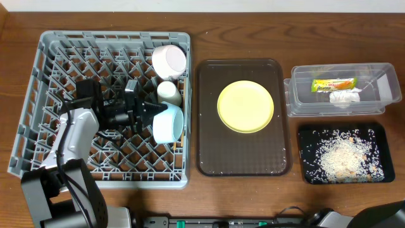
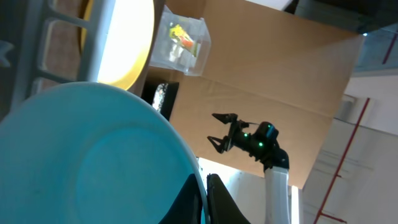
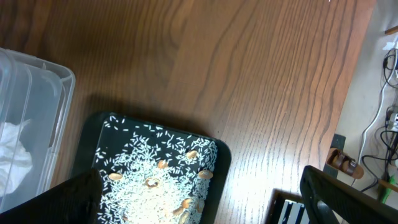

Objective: Sort waste into correct bins and load items into the dishwasher rack
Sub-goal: 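Carry the blue bowl into the rack and lower it beside the cup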

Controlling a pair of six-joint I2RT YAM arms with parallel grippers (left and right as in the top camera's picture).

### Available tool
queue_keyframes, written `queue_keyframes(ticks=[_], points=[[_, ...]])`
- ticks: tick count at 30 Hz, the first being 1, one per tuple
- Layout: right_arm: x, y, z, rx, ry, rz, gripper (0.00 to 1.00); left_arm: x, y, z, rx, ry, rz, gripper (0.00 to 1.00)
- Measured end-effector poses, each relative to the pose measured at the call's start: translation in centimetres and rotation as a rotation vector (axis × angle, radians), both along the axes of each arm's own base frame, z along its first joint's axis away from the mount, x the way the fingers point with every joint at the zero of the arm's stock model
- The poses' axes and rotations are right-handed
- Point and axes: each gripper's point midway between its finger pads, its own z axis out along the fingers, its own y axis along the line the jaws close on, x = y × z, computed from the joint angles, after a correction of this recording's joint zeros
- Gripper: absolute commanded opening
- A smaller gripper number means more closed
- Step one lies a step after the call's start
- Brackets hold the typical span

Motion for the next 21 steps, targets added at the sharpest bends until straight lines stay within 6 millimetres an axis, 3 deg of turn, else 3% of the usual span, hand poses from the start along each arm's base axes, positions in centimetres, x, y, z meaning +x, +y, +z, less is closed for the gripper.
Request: queue_keyframes(ticks=[7, 11, 19, 21], points=[[0.0, 0.0, 0.0, 0.0, 0.0, 0.0, 0.99, 0.6, 0.4, -1.2, 0.067, 0.025, 0.021, 0.06], [0.0, 0.0, 0.0, 0.0, 0.0, 0.0, 0.99, 1.5, 0.7, -1.9, 0.109, 0.013, 0.044, 0.14], [0.0, 0.0, 0.0, 0.0, 0.0, 0.0, 0.99, 3.2, 1.8, -2.7, 0.188, -0.051, 0.089, 0.44], [0.0, 0.0, 0.0, 0.0, 0.0, 0.0, 0.99, 3.5, 1.9, -2.7, 0.198, -0.075, 0.093, 0.65]])
